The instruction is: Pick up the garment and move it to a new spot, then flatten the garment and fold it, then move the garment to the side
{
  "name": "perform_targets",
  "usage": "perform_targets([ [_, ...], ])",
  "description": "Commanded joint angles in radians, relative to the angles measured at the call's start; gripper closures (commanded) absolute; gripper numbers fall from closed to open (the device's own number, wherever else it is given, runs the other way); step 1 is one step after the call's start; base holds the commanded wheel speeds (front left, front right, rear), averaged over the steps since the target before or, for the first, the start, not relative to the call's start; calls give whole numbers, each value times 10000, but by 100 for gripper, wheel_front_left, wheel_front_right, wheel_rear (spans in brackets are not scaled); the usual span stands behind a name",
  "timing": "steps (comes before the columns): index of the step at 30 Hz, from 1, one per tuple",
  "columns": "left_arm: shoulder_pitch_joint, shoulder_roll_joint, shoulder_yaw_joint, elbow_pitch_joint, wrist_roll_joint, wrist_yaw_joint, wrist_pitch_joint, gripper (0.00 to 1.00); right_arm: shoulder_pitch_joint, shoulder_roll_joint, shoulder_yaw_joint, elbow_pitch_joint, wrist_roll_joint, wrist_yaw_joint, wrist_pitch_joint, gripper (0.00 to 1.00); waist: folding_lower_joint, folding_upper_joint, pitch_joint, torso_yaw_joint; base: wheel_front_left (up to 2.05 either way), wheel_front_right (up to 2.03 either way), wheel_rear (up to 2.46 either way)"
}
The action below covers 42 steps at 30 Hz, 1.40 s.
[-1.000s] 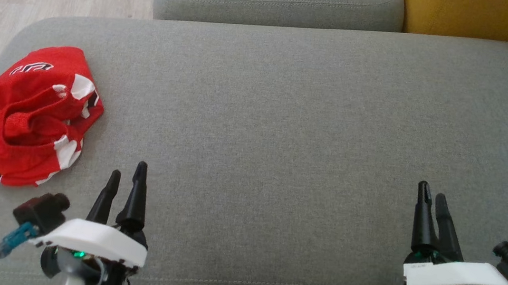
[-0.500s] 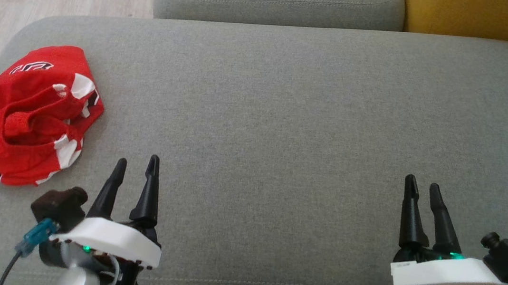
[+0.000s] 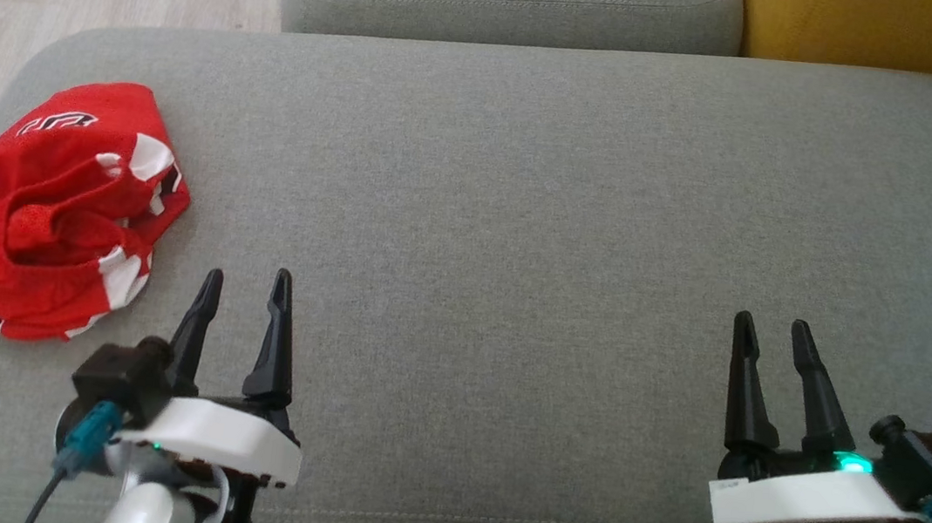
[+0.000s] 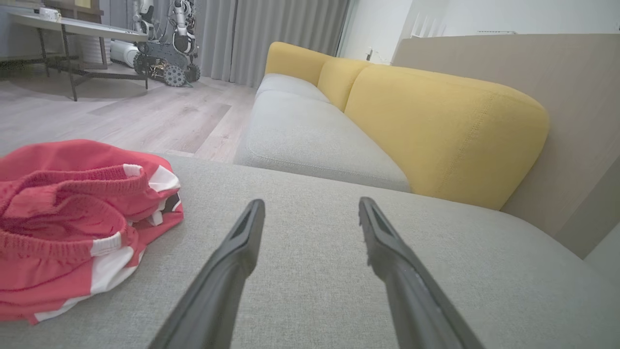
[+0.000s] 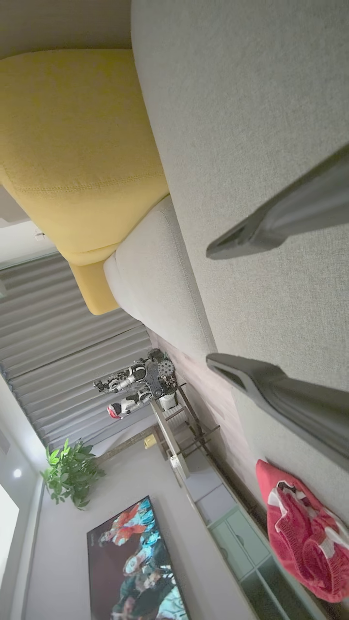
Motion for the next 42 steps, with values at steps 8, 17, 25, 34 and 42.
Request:
perform_targets([
  [8, -472, 79, 291, -612, 1119, 229, -374, 0, -448, -24, 21, -511, -1309, 67, -369, 0, 0, 0, 15, 17, 0, 0, 0],
  [17, -459, 71, 312, -795, 2031, 287, -608, 0, -430, -26, -142, -598, -2181, 72, -604, 0, 0, 0, 7, 26, 0, 0, 0],
  [25, -452, 68, 305, -867, 2540, 298, -732, 0, -436, -27, -152, -646, -2656, 75, -728, 0, 0, 0, 10, 26, 0, 0, 0],
  [34, -438, 66, 331, -854, 2430, 277, -732, 0, -416, -26, -227, -640, -2546, 75, -728, 0, 0, 0, 32, 35, 0, 0, 0],
  [42, -418, 65, 340, -763, 2401, 215, -732, 0, -364, -26, -239, -696, -2517, 75, -728, 0, 0, 0, 36, 117, 0, 0, 0],
])
